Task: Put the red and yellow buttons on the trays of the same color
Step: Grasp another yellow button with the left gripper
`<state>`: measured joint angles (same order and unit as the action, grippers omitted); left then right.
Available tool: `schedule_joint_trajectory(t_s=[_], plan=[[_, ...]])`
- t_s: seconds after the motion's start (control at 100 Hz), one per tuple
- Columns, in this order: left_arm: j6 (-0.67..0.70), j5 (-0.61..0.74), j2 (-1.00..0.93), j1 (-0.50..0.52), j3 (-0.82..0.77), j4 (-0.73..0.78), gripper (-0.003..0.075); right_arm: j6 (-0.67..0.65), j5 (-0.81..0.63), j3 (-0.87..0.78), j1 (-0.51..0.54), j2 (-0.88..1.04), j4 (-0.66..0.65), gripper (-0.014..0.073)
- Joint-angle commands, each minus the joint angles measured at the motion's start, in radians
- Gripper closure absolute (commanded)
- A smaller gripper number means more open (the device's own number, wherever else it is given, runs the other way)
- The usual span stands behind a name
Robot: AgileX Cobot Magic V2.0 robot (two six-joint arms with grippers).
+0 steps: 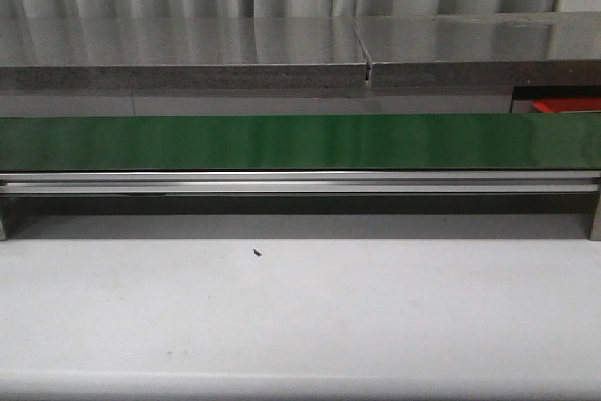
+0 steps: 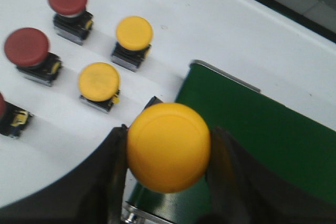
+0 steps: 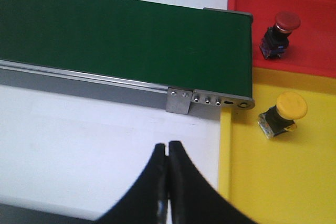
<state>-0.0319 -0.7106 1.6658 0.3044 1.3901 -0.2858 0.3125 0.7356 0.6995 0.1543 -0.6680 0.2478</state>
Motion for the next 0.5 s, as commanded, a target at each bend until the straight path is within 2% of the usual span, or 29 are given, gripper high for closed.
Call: schedule_joint_trajectory(t_s=[0.0, 0.49], plan=[[-0.012, 0.038, -0.036, -0.035, 0.029, -0.029, 0.0739, 0.009, -0.055, 0.023, 0.000, 0.001, 0.016, 0.0660], [-0.012, 0.014, 0.067, -0.114, 0.029, -0.029, 0.0737, 0.009, -0.055, 0.023, 0.000, 0.001, 0.016, 0.0660]])
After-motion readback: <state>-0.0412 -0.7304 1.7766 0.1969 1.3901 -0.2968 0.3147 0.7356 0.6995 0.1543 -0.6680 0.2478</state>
